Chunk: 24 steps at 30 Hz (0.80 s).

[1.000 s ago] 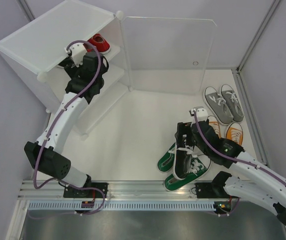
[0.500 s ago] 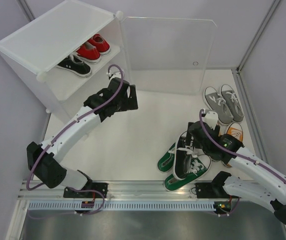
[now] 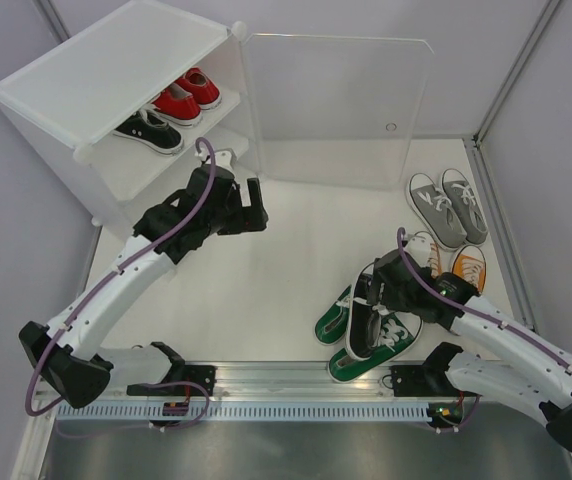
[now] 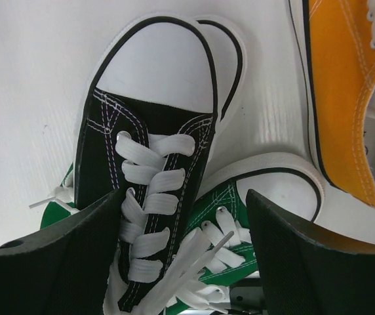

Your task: Place and organize the shoes in the shoe cabinet

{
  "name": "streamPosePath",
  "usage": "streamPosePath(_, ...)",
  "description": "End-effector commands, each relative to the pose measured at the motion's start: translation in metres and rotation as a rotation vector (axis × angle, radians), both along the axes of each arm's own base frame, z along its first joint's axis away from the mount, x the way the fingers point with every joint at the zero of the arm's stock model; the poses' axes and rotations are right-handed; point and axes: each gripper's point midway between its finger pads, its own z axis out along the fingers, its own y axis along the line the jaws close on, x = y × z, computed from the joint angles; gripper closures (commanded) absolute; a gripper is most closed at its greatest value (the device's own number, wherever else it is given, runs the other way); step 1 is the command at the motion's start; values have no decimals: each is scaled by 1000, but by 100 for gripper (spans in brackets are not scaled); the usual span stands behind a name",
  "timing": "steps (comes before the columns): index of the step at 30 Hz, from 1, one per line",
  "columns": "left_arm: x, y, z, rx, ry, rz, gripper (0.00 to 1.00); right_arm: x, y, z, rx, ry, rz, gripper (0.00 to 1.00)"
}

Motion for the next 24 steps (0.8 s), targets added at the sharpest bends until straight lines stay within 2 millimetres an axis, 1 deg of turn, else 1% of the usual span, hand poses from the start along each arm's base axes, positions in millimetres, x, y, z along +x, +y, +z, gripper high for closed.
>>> streamPosePath(1, -11, -7, -4, -12, 25, -74, 0, -8, 9, -8, 55, 47, 5, 21)
streamPosePath(4, -15, -6, -8, -10, 35, -88, 0, -10, 19, -19, 80, 84, 34, 22)
streamPosePath(5, -16, -5, -9, -8, 35, -91, 0, -12, 21, -27, 78, 109, 39, 23)
streamPosePath(6, -18, -4, -11, -3, 38, -95, 0, -10, 27, -28, 97, 107, 49, 23)
streamPosePath(8, -21, -2, -11, 2, 36, -101, 0, -13, 32, -30, 117, 125, 61, 26)
streamPosePath(10, -24, 1, -9, 2, 27, -99, 0, -11, 32, -28, 122, 112, 59, 30)
streamPosePath(13, -27, 4, -13, 8, 33, -95, 0, -11, 27, -28, 91, 111, 58, 31)
streamPosePath(15, -27, 4, -16, 11, 39, -94, 0, -14, 33, -33, 97, 145, 81, 32)
streamPosePath(16, -27, 4, -17, 11, 40, -96, 0, -16, 34, -37, 98, 158, 89, 38)
streamPosePath(18, -28, 5, -19, 13, 43, -94, 0, -14, 38, -39, 115, 159, 97, 49)
streamPosePath(19, -28, 6, -19, 14, 41, -92, 0, -13, 39, -38, 119, 155, 98, 64)
streamPosePath(20, -29, 7, -17, 12, 37, -90, 0, -12, 40, -35, 119, 151, 100, 71)
streamPosePath(21, -29, 7, -18, 15, 35, -91, 0, -11, 39, -32, 110, 145, 113, 77)
streamPosePath(22, -29, 9, -17, 17, 32, -90, 0, -5, 42, -21, 111, 121, 119, 89)
streamPosePath(24, -30, 10, -16, 20, 24, -88, 0, 0, 43, -8, 95, 103, 141, 99)
